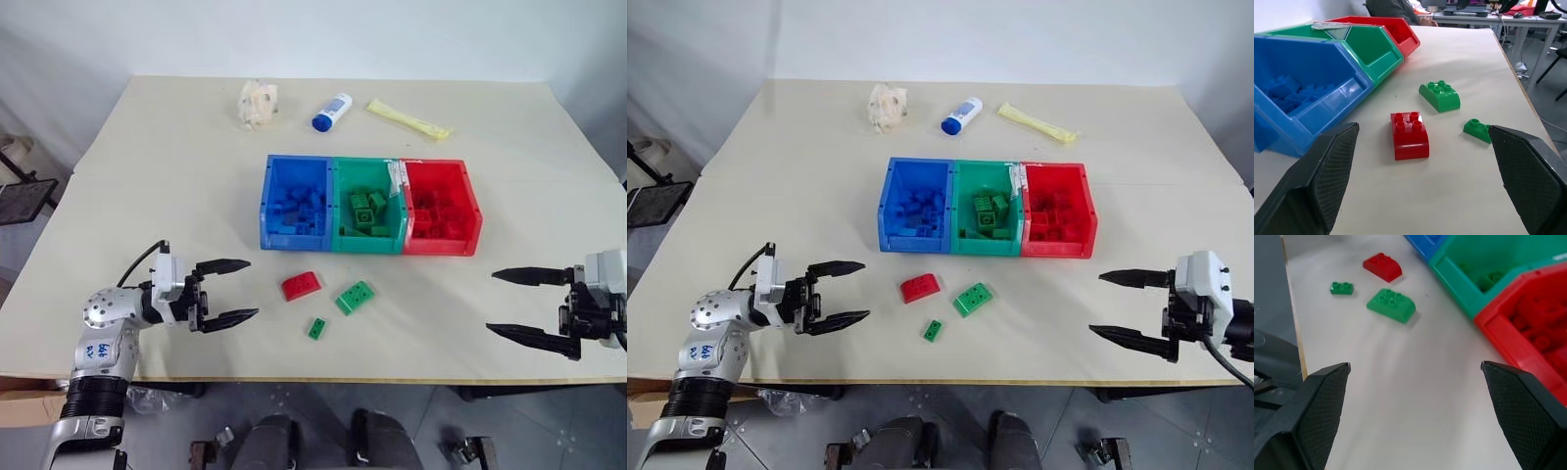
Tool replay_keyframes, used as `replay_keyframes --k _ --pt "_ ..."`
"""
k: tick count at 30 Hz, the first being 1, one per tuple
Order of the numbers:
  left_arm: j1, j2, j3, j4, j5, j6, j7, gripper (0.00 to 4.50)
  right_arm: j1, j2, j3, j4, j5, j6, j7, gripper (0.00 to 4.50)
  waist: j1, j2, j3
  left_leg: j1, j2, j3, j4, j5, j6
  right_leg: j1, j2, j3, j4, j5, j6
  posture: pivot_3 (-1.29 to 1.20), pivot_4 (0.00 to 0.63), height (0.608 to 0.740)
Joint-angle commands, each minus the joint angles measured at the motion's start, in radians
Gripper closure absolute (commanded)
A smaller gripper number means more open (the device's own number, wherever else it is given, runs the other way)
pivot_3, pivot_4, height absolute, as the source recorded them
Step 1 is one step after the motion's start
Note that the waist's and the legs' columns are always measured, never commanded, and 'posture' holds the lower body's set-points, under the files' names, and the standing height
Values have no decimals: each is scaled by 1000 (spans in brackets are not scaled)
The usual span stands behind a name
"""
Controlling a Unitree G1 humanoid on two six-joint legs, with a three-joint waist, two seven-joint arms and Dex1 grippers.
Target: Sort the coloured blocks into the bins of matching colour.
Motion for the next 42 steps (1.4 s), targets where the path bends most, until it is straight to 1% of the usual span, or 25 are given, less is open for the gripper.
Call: replay_keyframes --k 1,4,7,10,13,18,23,25,28,32,35,38,42 --pt "-10 -5 0 -9 -2 -10 2 0 -96 -19 109 -56 -24 30 -30 18 -3 0 0 0 0 0 0 0 0 0 0 0 0 0 0 0 150 740" --pt "-3 -18 -4 -29 -2 -8 13 0 -251 19 282 -43 -107 38 -55 18 -7 0 0 0 0 0 0 0 0 -1 0 0 0 0 0 0 150 740" --pt "11 -27 -6 -49 -3 -8 22 0 -379 68 408 11 -167 37 -52 18 -9 0 0 -1 0 0 0 0 0 -2 0 0 1 0 0 0 150 740" --pt "41 -32 -5 -83 -8 -8 35 0 -506 141 529 102 -230 -4 -13 18 -8 0 0 -2 0 0 0 0 0 -2 1 -1 1 0 0 0 150 740" --pt "80 -31 2 -122 -12 -6 50 0 -582 194 628 195 -306 -71 24 18 -4 0 0 -3 -1 -1 1 0 0 -4 2 -2 2 0 0 0 150 740" --pt "130 -35 11 -185 -18 -1 82 0 -648 292 714 351 -382 -203 54 18 -6 0 0 -4 -2 -1 1 0 0 -5 3 -3 4 0 0 0 150 740" --pt "185 -37 24 -244 -25 2 115 0 -722 386 773 542 -472 -289 35 18 -23 0 0 -4 -2 -1 2 0 1 -5 4 -4 5 0 0 0 150 740" --pt "204 -35 28 -261 -26 2 124 0 -737 407 775 584 -482 -311 40 18 -30 0 0 -4 -2 -1 2 0 1 -5 4 -4 6 0 0 0 150 740" --pt "224 -33 32 -276 -29 1 133 0 -737 407 769 600 -471 -287 72 643 -29 0 0 -4 -1 -1 1 0 0 -5 4 -4 6 0 0 0 150 740" --pt "243 -33 34 -291 -32 0 141 0 -720 407 747 564 -451 -277 65 2030 -27 0 0 -4 -2 -2 2 0 0 -5 3 -3 6 0 0 0 150 740" --pt "250 -32 34 -293 -36 -1 141 0 -696 400 727 501 -426 -249 63 3049 -27 0 0 -4 -1 -2 2 0 0 -5 3 -3 6 0 0 0 150 740" --pt "239 -30 29 -279 -38 0 134 0 -672 391 693 405 -385 -188 53 3047 -28 0 0 -4 -1 -2 2 0 0 -5 3 -3 6 0 0 0 150 740" --pt "209 -29 22 -250 -36 -1 120 0 -660 375 624 280 -319 -73 0 3047 -26 0 0 -4 -1 -2 2 0 0 -5 3 -3 6 0 0 0 150 740"
